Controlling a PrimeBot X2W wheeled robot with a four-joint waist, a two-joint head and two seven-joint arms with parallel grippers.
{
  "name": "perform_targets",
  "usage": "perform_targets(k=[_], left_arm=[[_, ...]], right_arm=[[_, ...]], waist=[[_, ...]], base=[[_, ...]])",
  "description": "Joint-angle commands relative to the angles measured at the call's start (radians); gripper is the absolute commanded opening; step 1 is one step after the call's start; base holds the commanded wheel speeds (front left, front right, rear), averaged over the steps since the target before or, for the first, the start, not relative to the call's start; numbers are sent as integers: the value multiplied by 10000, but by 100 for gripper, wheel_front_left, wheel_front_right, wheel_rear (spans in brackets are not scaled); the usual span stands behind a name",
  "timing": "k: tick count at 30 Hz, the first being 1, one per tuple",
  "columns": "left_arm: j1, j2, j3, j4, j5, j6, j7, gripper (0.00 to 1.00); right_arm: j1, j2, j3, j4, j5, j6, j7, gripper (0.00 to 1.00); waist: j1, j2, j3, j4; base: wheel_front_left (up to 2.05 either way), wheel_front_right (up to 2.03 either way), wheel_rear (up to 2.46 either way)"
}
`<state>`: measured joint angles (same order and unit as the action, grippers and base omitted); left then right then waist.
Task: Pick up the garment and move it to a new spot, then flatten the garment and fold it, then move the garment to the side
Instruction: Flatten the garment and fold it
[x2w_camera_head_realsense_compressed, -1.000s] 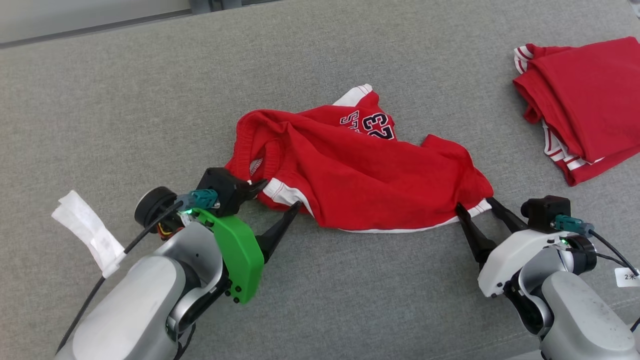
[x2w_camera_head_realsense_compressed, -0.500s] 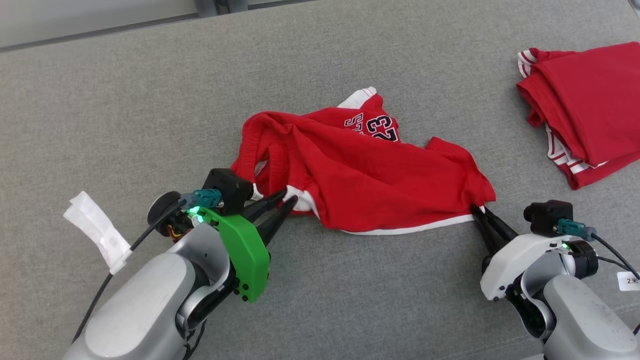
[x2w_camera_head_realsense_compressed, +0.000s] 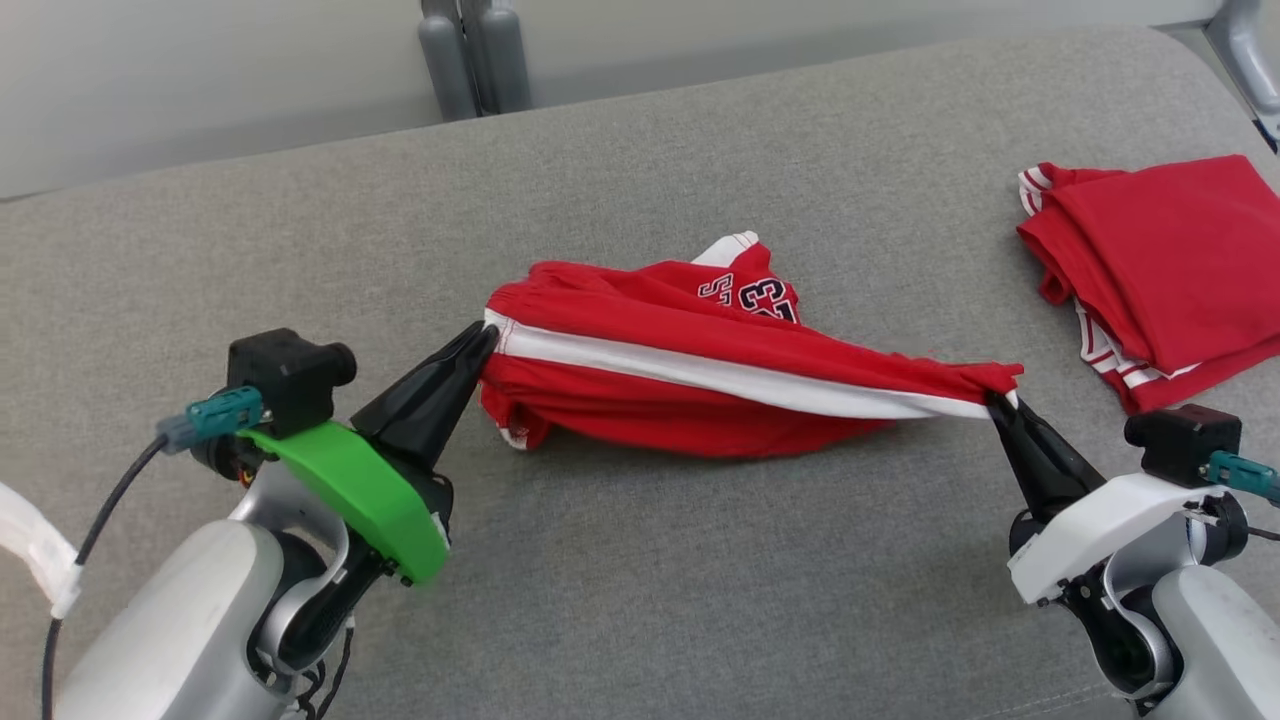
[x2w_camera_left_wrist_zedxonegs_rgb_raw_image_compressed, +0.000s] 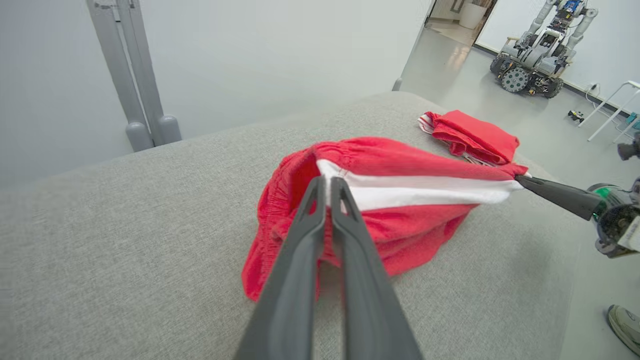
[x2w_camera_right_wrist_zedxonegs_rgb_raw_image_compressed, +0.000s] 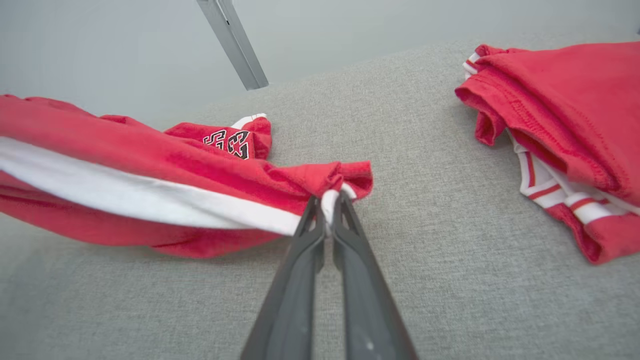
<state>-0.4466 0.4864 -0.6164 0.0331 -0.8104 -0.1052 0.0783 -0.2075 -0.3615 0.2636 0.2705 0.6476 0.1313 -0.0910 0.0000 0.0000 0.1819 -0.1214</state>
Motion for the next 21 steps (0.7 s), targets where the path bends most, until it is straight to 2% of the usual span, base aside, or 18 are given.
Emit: perform_targets(k=[1,6,11,15,21], left_arm=[[180,136,181,-130,-145,75,-119,0],[106,248,510,-369,-535,51,-153,0],[-923,141,585,-63,-854,-83,236,0],[-2587,-35,470,724,-785,-177,617,0],[-5650,-79,121,2424,-411,-256,1244,0]], right_arm=[[189,-63,-89,-276,113,-9,60,0],[205,-57,-187,-1146,349,-9,185,0],[-775,-7,-30,-1522,628,-5,381,0],[-2311,-23,227,-1343,1050,-3,686,0],[-5825,-129,1209,-387,2516,-5,1264,0]], waist=[[0,0,-288,121],[0,0,-187,148],[0,0,447,214],[0,0,1318,337],[0,0,2687,303]], base=[[0,0,0],[0,0,0],[0,0,0],[0,0,0],[0,0,0]])
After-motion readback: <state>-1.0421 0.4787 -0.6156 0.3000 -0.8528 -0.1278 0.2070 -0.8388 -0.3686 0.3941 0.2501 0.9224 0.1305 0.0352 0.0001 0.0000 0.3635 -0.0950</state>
